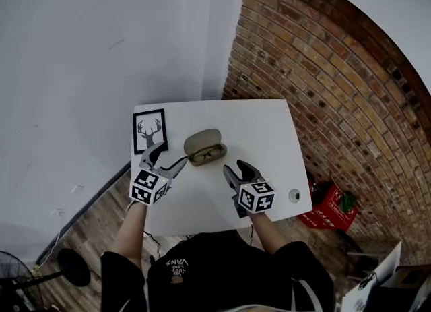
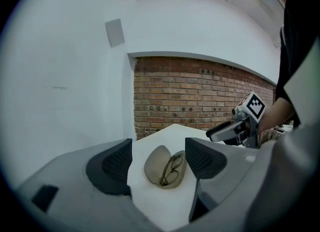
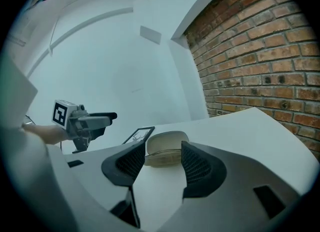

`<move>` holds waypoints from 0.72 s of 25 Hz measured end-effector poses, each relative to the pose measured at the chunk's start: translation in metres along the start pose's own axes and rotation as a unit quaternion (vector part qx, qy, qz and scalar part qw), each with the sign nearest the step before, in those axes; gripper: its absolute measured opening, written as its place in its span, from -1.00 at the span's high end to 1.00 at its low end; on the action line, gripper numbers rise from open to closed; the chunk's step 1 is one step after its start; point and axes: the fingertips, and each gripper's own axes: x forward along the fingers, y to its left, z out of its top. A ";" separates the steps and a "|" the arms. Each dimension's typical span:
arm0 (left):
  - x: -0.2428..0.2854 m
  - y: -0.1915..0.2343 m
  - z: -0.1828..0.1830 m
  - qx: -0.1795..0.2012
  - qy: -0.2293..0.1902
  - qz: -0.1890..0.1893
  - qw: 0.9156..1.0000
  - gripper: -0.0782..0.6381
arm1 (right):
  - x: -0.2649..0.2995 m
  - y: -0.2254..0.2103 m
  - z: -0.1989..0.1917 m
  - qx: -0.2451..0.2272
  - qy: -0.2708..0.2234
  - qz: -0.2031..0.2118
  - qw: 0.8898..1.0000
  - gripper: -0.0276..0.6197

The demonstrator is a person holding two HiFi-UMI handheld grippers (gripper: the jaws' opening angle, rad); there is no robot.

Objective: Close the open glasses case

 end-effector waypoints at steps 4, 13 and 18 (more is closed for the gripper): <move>0.027 0.010 -0.004 0.005 0.023 -0.006 1.000 -0.13 | 0.028 -0.014 -0.004 -0.005 0.027 0.013 1.000 0.27; 0.088 0.011 -0.030 -0.057 0.055 -0.081 0.994 -0.34 | 0.083 -0.041 -0.013 -0.020 0.067 0.054 0.996 0.21; 0.112 0.016 -0.059 -0.081 0.099 -0.100 0.987 -0.37 | 0.100 -0.045 -0.022 -0.023 0.087 0.075 0.993 0.16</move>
